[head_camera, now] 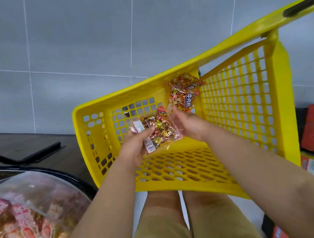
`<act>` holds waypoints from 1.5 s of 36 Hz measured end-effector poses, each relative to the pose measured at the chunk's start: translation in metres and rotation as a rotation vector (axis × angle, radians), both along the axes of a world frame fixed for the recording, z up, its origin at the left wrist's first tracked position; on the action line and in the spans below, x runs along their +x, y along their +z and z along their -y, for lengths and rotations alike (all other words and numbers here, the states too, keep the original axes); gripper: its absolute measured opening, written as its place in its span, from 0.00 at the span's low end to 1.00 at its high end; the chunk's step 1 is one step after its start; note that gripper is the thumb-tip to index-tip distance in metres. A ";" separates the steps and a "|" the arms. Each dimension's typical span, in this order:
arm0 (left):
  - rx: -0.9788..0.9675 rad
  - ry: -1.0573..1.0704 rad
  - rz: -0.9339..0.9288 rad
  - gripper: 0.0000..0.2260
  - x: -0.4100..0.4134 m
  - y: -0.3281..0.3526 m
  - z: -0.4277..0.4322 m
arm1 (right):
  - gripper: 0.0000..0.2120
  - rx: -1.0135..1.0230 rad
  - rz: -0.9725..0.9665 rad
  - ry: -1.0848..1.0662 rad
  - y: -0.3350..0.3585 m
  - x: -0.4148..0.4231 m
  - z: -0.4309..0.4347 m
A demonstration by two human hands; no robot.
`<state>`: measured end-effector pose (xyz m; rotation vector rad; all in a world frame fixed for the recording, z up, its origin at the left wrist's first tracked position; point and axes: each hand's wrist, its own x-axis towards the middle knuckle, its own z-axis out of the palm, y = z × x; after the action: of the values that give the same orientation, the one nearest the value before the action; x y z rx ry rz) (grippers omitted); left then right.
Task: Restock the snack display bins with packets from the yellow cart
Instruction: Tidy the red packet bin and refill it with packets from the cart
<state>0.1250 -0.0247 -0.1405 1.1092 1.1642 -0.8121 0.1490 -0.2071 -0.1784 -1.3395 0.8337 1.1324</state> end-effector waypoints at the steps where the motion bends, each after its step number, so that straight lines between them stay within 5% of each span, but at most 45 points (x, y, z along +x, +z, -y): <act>1: 0.015 0.002 -0.012 0.13 -0.001 -0.003 0.000 | 0.20 -0.152 0.017 -0.061 -0.009 0.004 0.003; 3: 0.045 0.005 -0.022 0.15 -0.004 -0.009 -0.002 | 0.21 -0.506 0.063 -0.193 -0.027 0.010 0.013; 5: 0.066 0.026 -0.023 0.12 -0.009 -0.014 -0.006 | 0.27 -0.632 0.081 -0.259 -0.040 0.014 0.021; 14: 0.110 0.135 -0.053 0.12 -0.028 -0.024 -0.042 | 0.33 -0.500 0.123 -0.277 -0.064 0.033 0.018; 20: 0.162 0.114 0.025 0.09 -0.029 -0.024 -0.052 | 0.18 -0.385 0.111 -0.108 -0.046 0.011 0.023; 23: 0.202 0.065 0.038 0.06 -0.025 -0.021 -0.053 | 0.02 -0.188 0.069 -0.259 -0.023 0.000 0.026; 26: 0.223 -0.039 0.065 0.06 -0.018 -0.016 -0.053 | 0.09 0.098 -0.024 -0.341 -0.002 -0.011 0.024; 30: -0.001 -0.034 0.088 0.06 -0.008 -0.005 -0.044 | 0.11 0.160 -0.022 -0.072 0.010 -0.022 0.002; 35: -0.102 -0.172 0.173 0.43 0.011 0.005 -0.031 | 0.17 0.060 0.066 -0.061 0.011 -0.018 -0.025; 41: 0.002 -0.227 0.192 0.25 0.017 -0.008 -0.022 | 0.19 -0.086 0.170 -0.085 0.008 0.009 -0.027; 45: -0.006 -0.125 0.156 0.35 0.014 -0.010 -0.018 | 0.30 -0.458 0.054 -0.519 -0.014 0.039 -0.002; 54: 0.029 -0.116 0.077 0.27 -0.012 -0.027 -0.031 | 0.41 -0.364 0.074 -0.671 -0.055 0.072 0.016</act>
<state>0.1131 0.0060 -0.1670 1.2307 1.0585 -0.8365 0.2212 -0.2234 -0.2331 -1.2311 1.3489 0.4145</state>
